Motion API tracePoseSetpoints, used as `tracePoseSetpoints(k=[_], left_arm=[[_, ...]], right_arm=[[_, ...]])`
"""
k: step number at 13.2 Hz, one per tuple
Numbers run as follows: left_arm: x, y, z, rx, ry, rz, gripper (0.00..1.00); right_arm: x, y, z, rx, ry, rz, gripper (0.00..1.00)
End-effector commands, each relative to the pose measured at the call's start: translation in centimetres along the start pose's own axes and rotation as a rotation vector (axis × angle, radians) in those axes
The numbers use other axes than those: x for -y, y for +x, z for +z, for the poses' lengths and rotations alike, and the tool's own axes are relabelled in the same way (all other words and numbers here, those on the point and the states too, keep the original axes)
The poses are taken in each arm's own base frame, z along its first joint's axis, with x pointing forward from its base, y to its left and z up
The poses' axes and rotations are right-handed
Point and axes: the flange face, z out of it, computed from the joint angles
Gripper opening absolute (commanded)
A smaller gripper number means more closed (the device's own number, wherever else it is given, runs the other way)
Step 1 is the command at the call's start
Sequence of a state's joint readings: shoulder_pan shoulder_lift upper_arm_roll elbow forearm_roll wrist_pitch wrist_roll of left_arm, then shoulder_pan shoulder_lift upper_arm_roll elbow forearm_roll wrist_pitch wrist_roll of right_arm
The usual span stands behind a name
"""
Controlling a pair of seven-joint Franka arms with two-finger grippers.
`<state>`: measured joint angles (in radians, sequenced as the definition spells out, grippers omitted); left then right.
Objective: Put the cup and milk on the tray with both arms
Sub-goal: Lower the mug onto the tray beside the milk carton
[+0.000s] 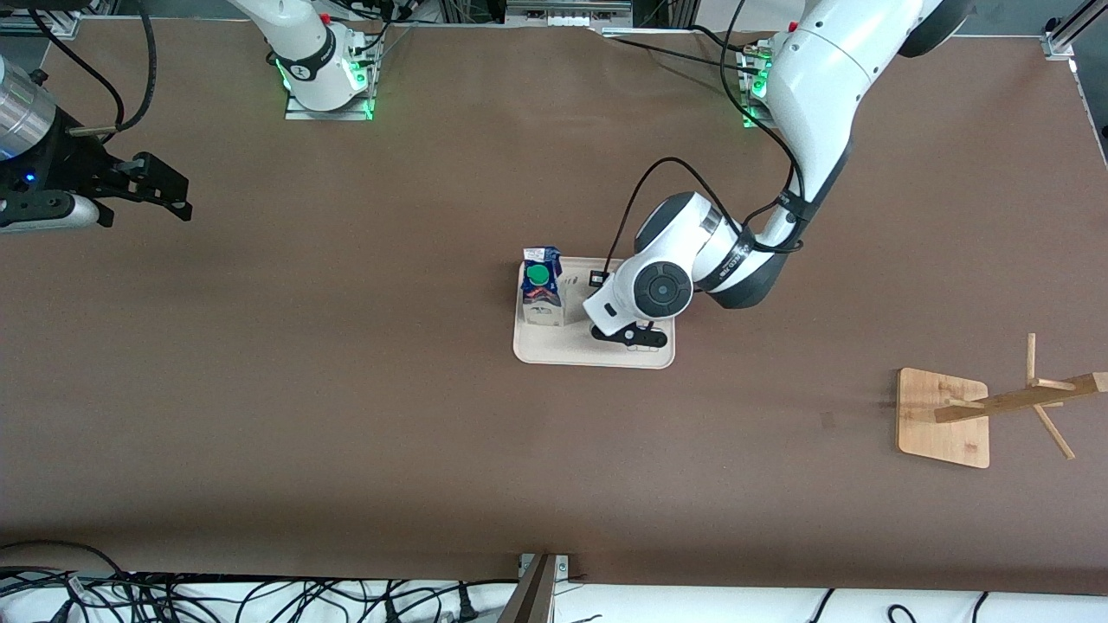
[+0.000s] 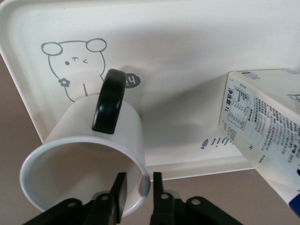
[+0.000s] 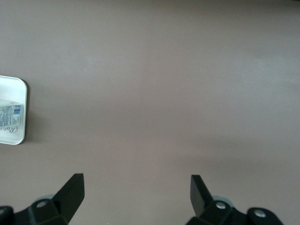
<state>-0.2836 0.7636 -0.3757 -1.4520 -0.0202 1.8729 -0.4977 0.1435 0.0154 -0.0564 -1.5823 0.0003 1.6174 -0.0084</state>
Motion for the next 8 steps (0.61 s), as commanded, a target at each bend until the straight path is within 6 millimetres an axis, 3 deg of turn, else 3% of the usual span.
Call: tracePoseSetpoints(k=[1,6,8], left_arm=[[0.3,0.3,-0.3,0.003,-0.005,0.005,0.98],[0.1,-0.1,-1.2,0.001,-0.004,0.001,1.0],[0.6,-0.1,-3.5,-0.027,-0.012,-0.006,1.0]], right_arm=[[-0.3,0.0,-0.4,-0.002,0.0,0.013,1.0],[-0.2,0.1,-0.3,0.003,0.0,0.011,1.0],[-0.3,0.1,-0.3,0.001,-0.001,0.013,1.0]])
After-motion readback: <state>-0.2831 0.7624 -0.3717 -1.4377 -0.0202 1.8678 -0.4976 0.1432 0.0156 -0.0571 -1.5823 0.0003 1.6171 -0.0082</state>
